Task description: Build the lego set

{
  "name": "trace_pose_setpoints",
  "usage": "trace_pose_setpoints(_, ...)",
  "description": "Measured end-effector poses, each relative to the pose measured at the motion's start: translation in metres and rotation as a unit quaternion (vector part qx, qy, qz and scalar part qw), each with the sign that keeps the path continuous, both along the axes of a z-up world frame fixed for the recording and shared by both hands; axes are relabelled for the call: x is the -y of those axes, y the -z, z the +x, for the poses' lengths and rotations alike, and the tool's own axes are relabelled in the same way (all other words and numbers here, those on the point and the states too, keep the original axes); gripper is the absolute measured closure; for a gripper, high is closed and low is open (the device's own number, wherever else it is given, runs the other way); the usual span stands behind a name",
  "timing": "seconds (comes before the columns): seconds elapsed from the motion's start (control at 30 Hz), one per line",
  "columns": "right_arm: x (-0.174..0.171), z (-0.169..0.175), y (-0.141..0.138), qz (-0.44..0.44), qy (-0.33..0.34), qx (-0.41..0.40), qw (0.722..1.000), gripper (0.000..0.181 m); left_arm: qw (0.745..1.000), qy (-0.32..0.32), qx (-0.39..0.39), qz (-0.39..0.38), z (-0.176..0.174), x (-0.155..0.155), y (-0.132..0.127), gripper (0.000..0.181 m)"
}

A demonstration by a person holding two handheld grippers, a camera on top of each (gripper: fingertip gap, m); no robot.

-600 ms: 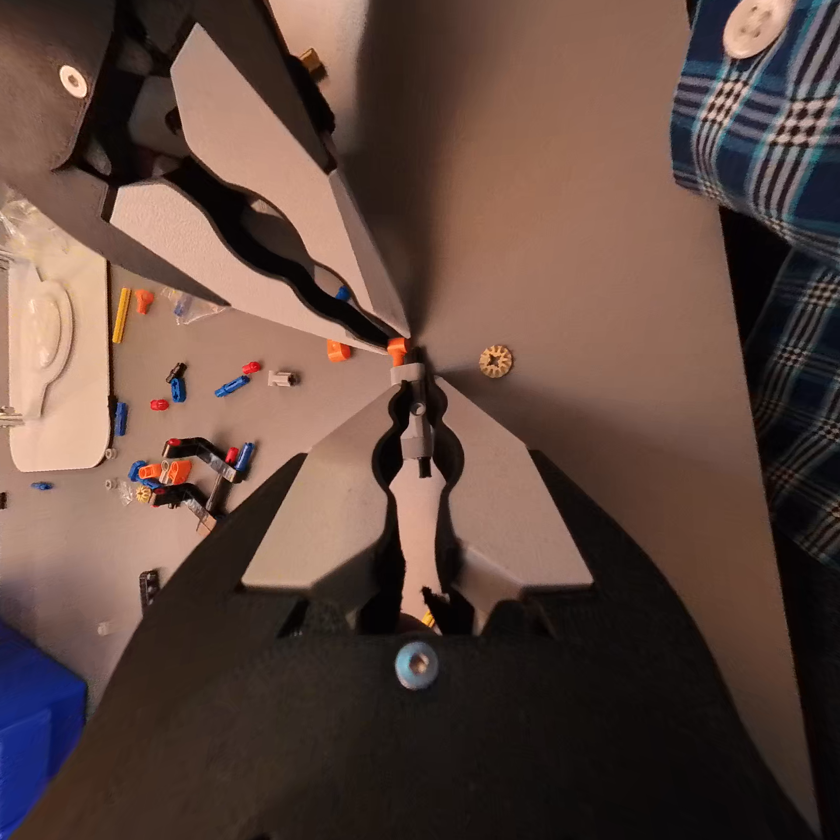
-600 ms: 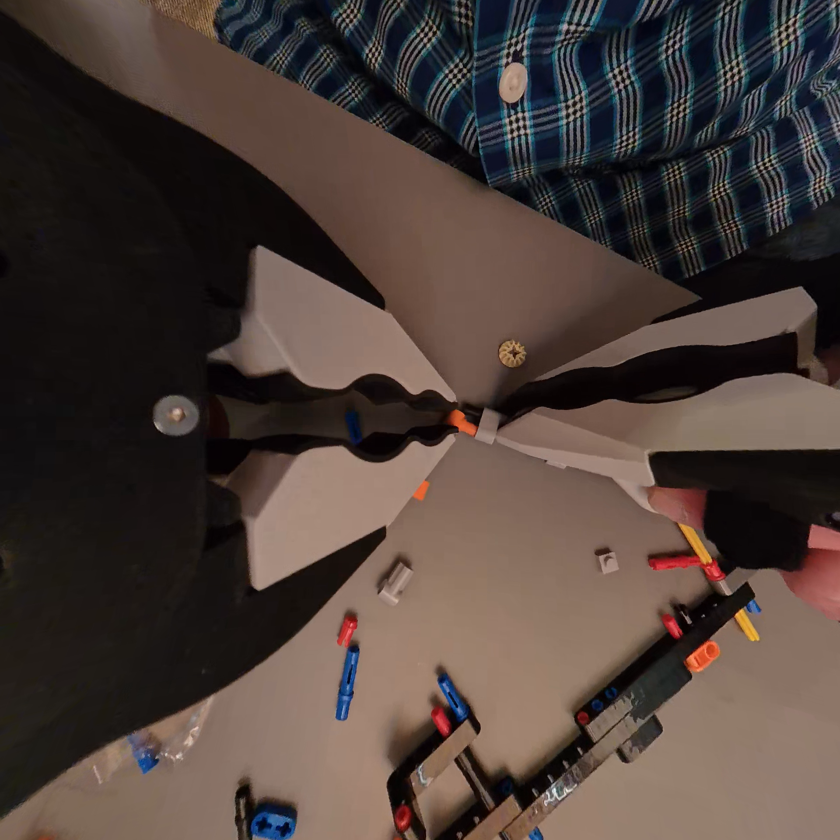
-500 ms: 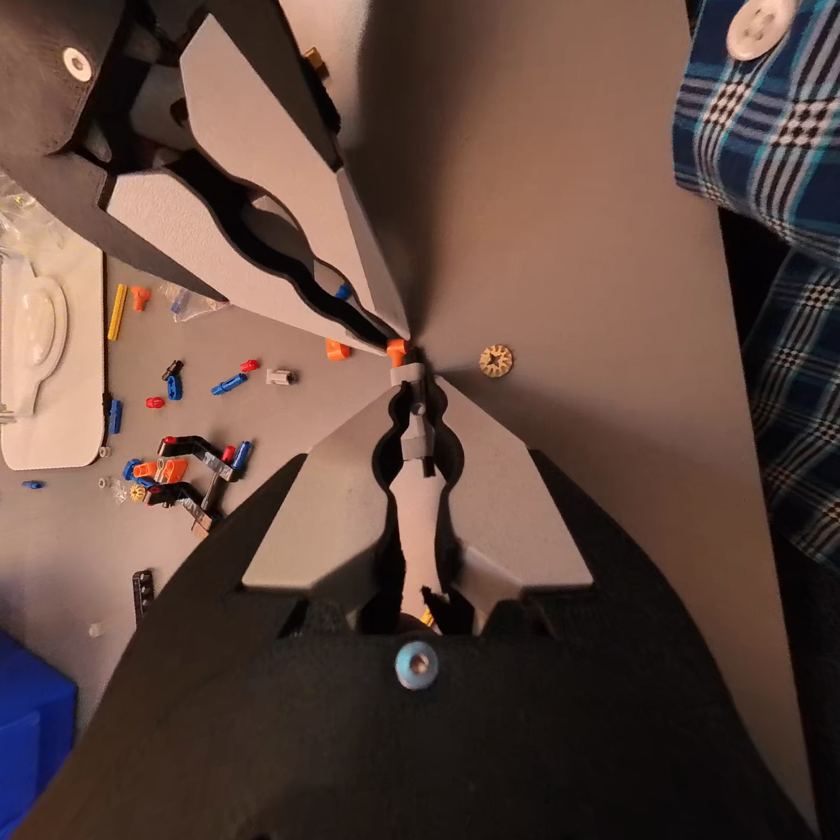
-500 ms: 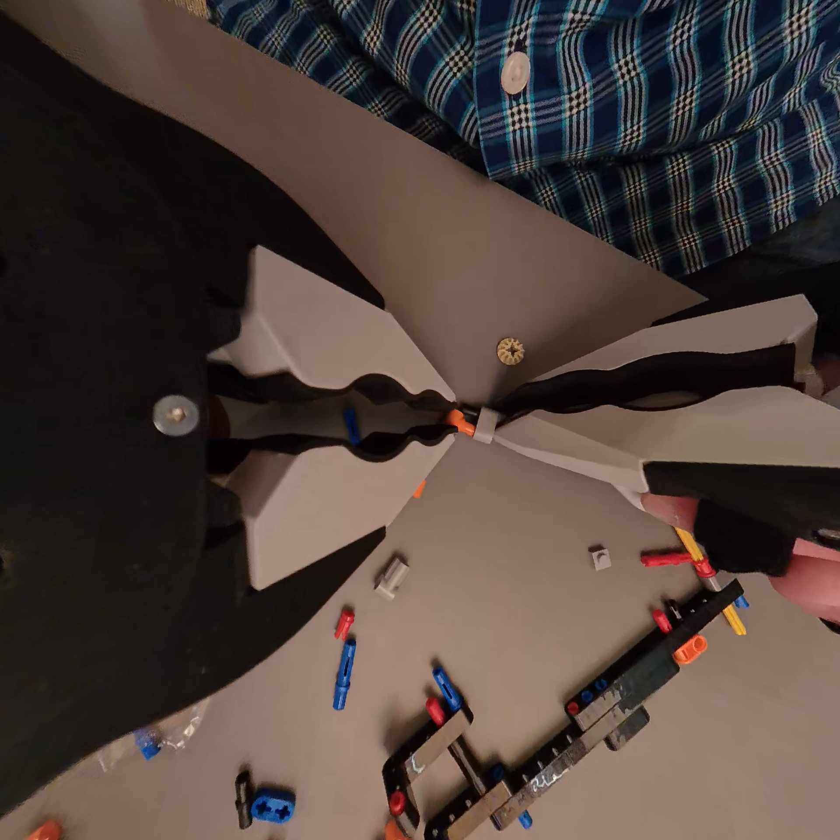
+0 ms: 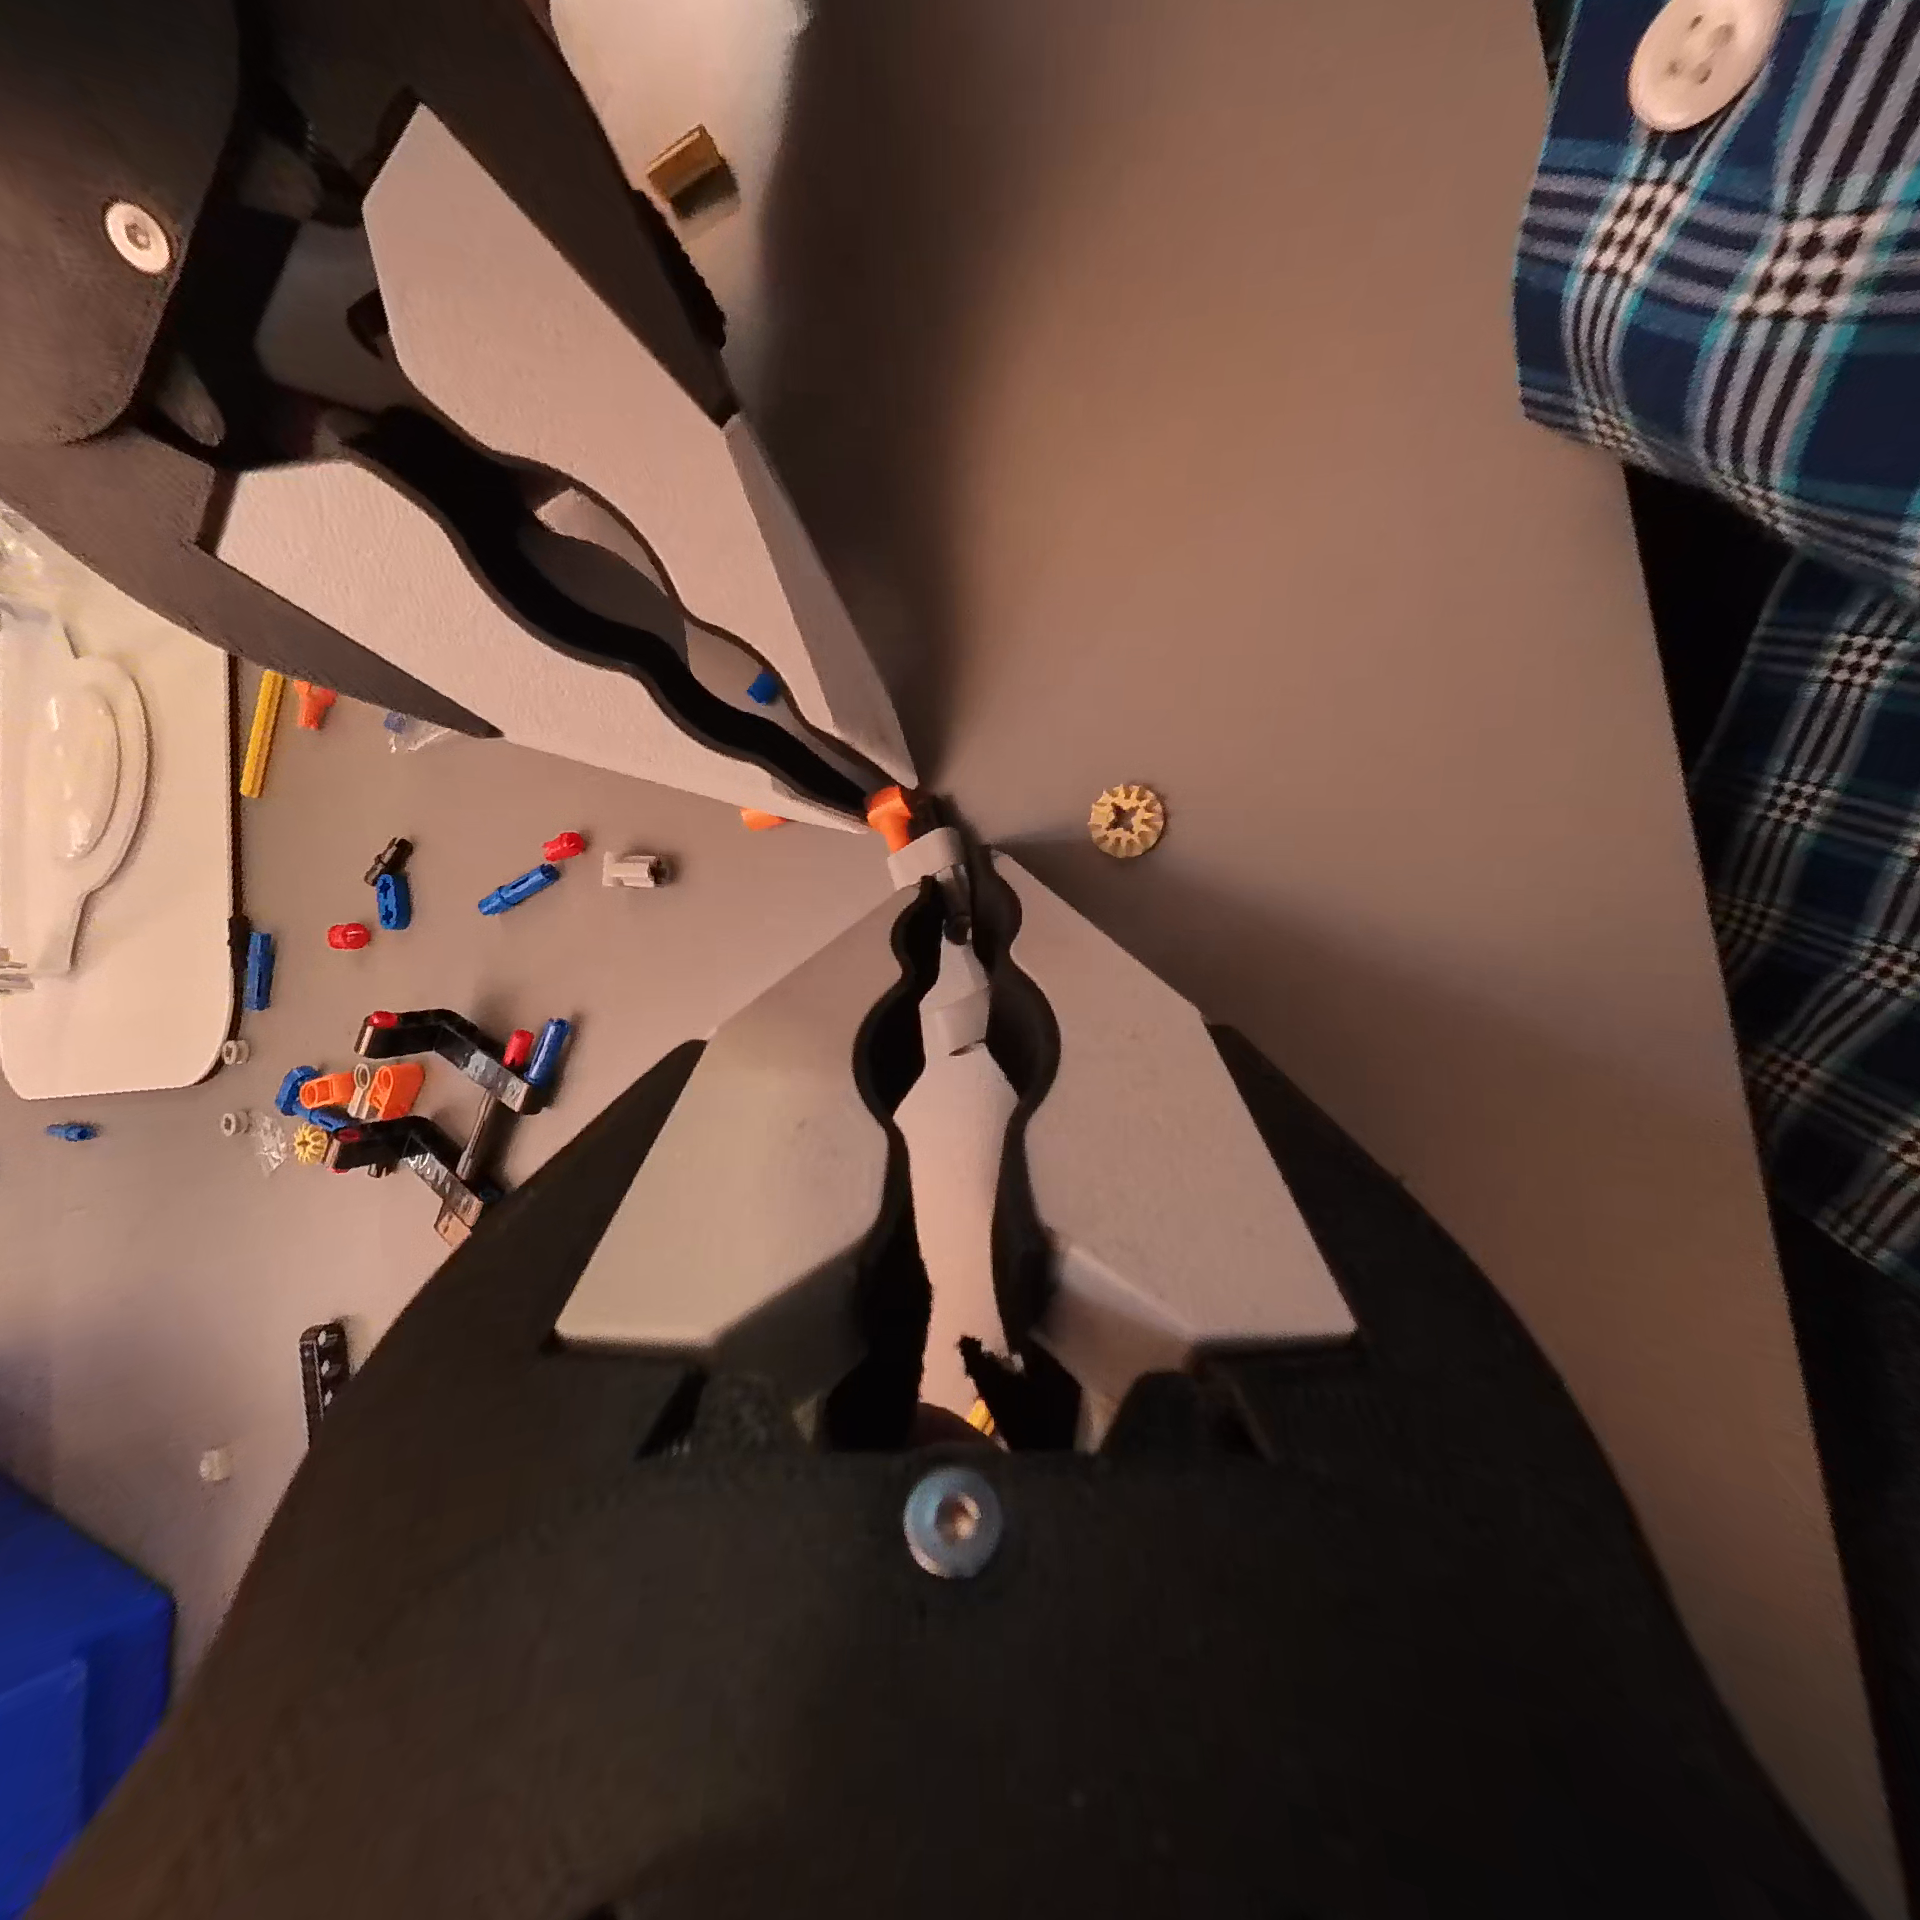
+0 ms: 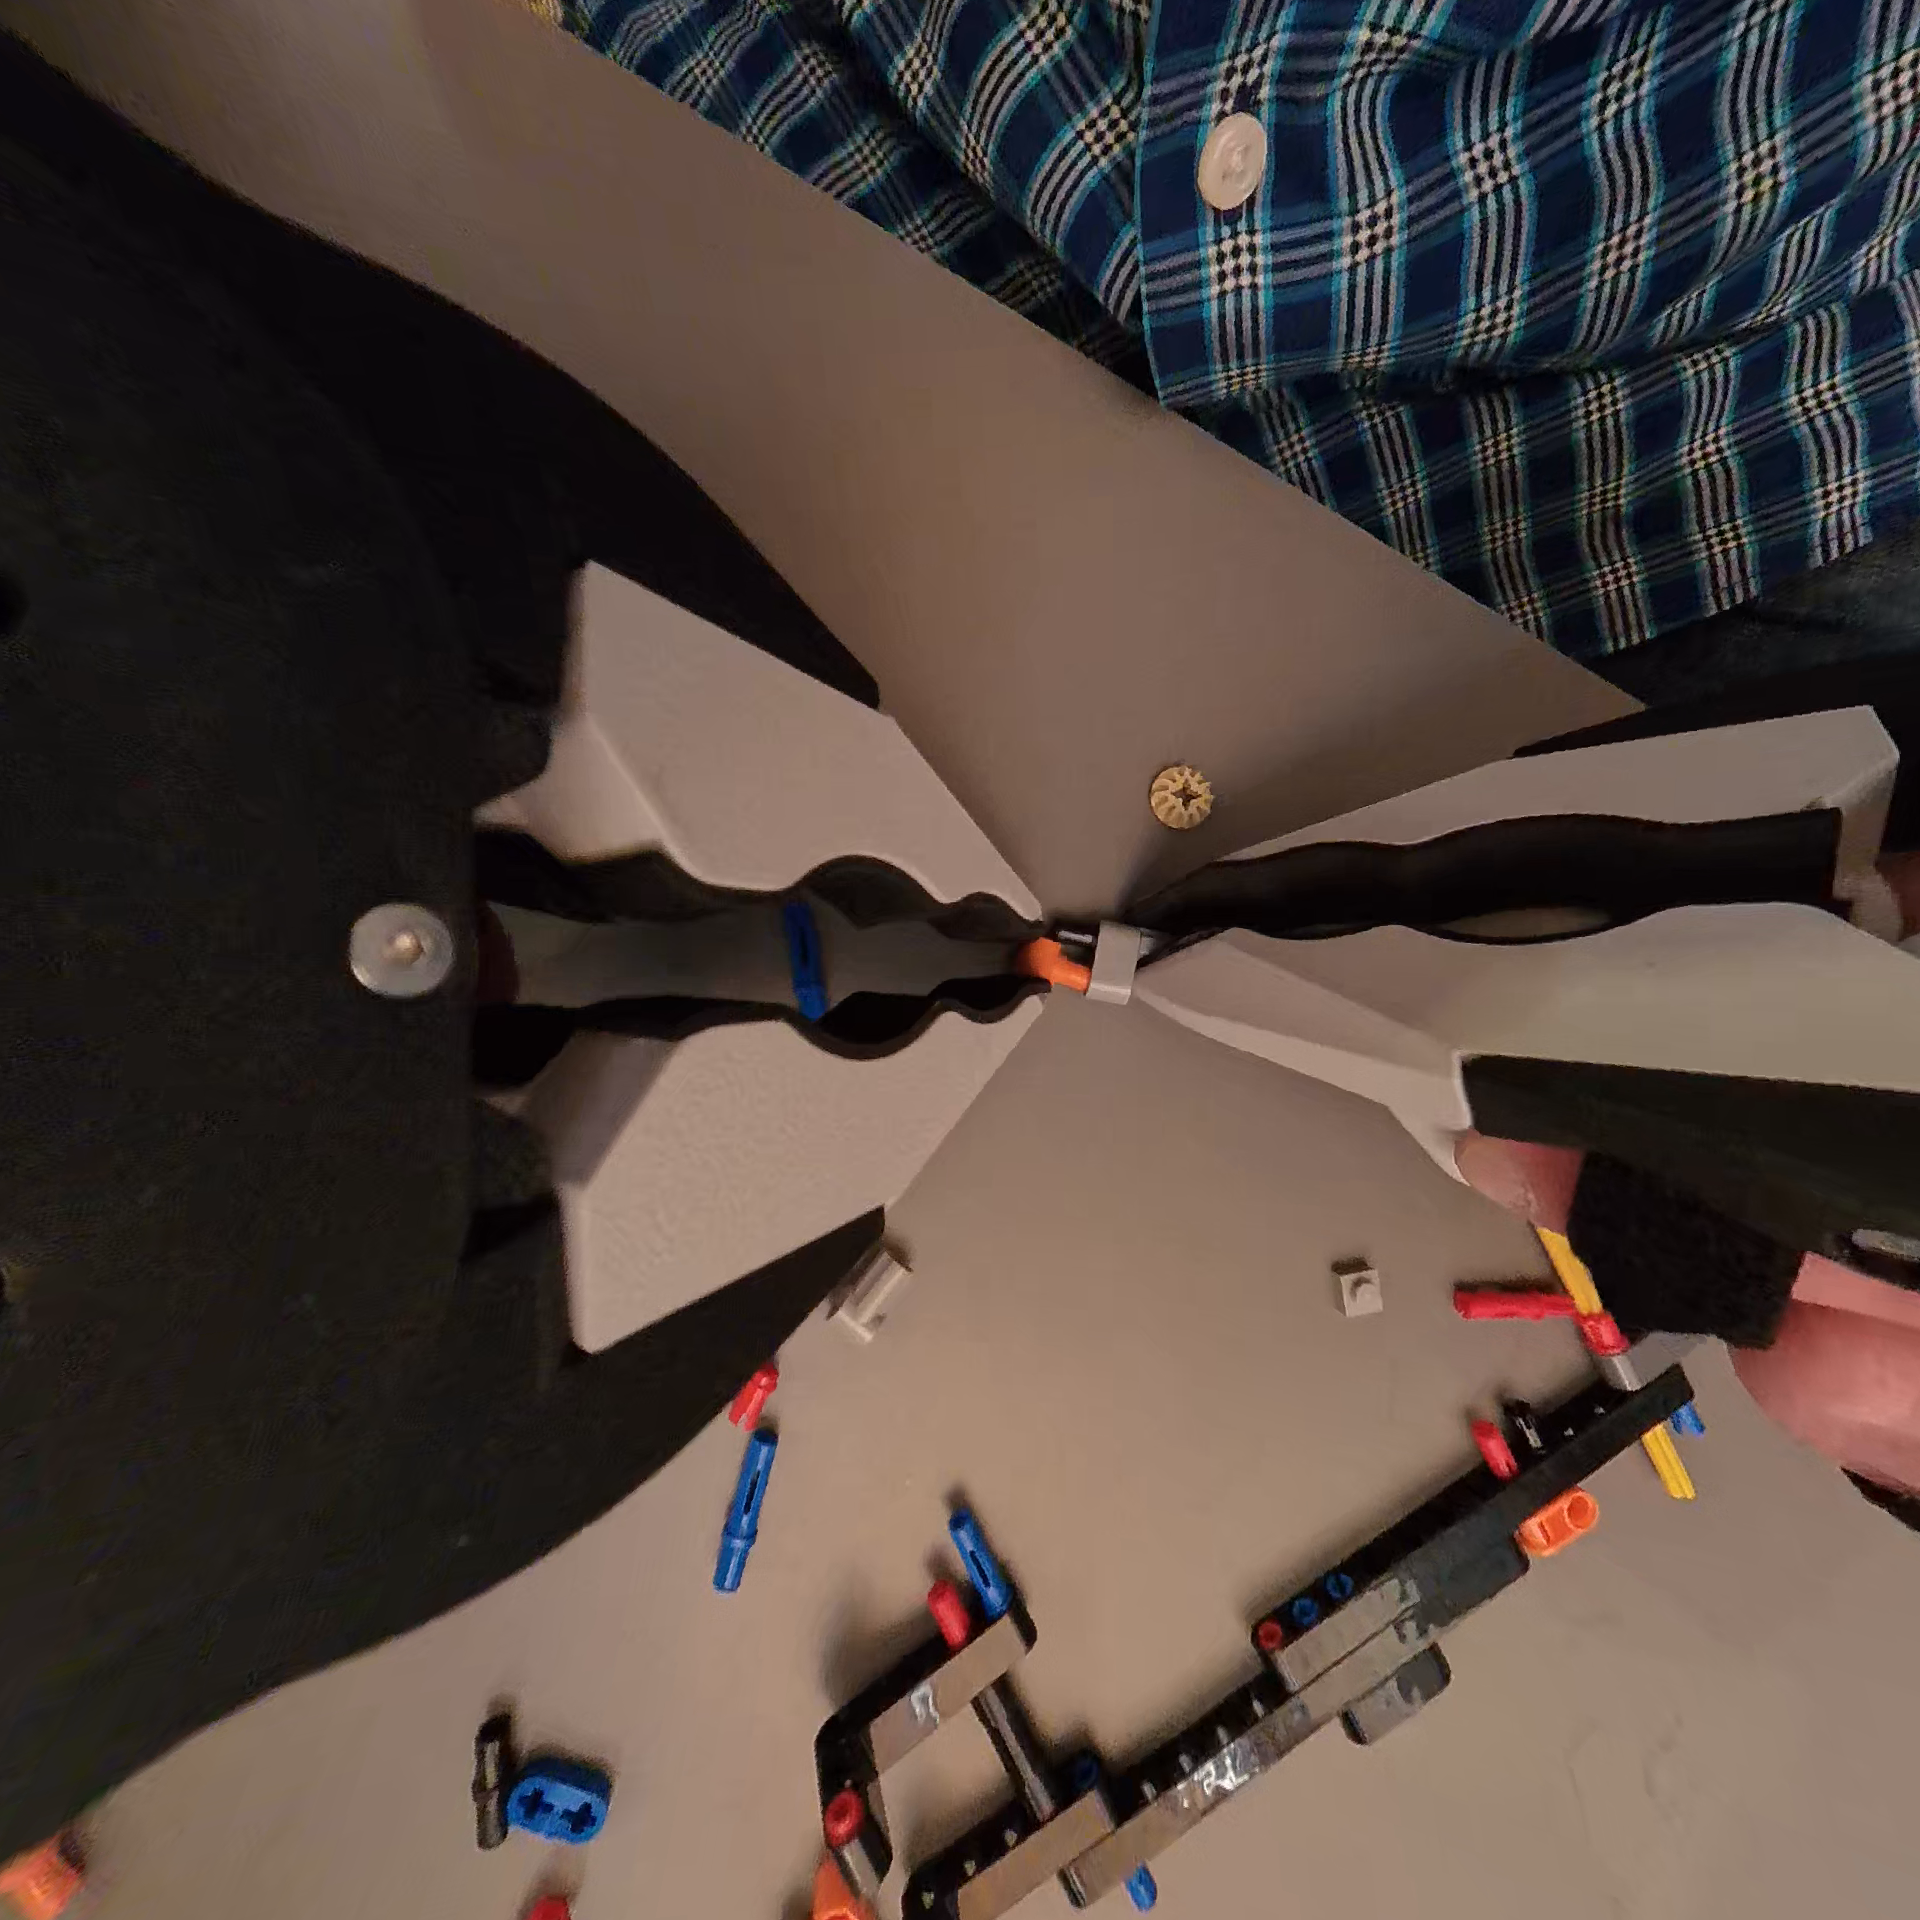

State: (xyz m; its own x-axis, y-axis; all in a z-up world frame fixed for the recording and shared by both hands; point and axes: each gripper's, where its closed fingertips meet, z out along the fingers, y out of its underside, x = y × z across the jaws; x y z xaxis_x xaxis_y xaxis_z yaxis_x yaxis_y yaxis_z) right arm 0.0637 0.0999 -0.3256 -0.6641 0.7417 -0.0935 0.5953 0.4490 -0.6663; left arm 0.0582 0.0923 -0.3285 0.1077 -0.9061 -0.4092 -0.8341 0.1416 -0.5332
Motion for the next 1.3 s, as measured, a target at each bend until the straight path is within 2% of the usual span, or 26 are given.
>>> trace_pose_setpoints(0.03,0.0,0.0,0.0,-0.003,0.002,0.004,1.0,0.177,1.0,-0.001,0.001,-0.001,0.0,0.0,0.0,0.178)
trace_pose_setpoints(0.37,-0.002,-0.001,0.0,-0.009,0.01,0.019,1.0,0.177,0.998,-0.052,-0.003,-0.031,-0.005,-0.006,-0.003,0.172)
trace_pose_setpoints(0.43,-0.001,-0.002,0.0,-0.009,0.011,0.018,1.0,0.177,0.998,-0.064,0.005,-0.016,-0.006,-0.014,-0.007,0.15)
trace_pose_setpoints(0.6,0.0,-0.005,0.0,-0.018,0.02,0.018,0.999,0.177,0.997,-0.054,-0.012,-0.051,-0.004,-0.009,-0.005,0.16)
trace_pose_setpoints(0.8,0.0,-0.006,0.0,-0.022,0.026,0.024,0.999,0.177,0.992,-0.065,-0.022,-0.11,-0.01,-0.008,-0.004,0.153)
trace_pose_setpoints(0.93,0.0,-0.006,0.0,-0.024,0.031,0.029,0.999,0.177,0.986,-0.049,-0.024,-0.155,-0.004,-0.005,-0.001,0.169)
trace_pose_setpoints(1.03,0.0,-0.005,-0.001,-0.027,0.04,0.03,0.998,0.177,0.984,-0.048,-0.008,-0.172,-0.003,-0.006,-0.001,0.169)
trace_pose_setpoints(1.3,-0.002,-0.004,-0.003,-0.046,0.054,0.024,0.997,0.177,0.995,-0.055,-0.002,-0.083,-0.004,-0.011,-0.003,0.169)
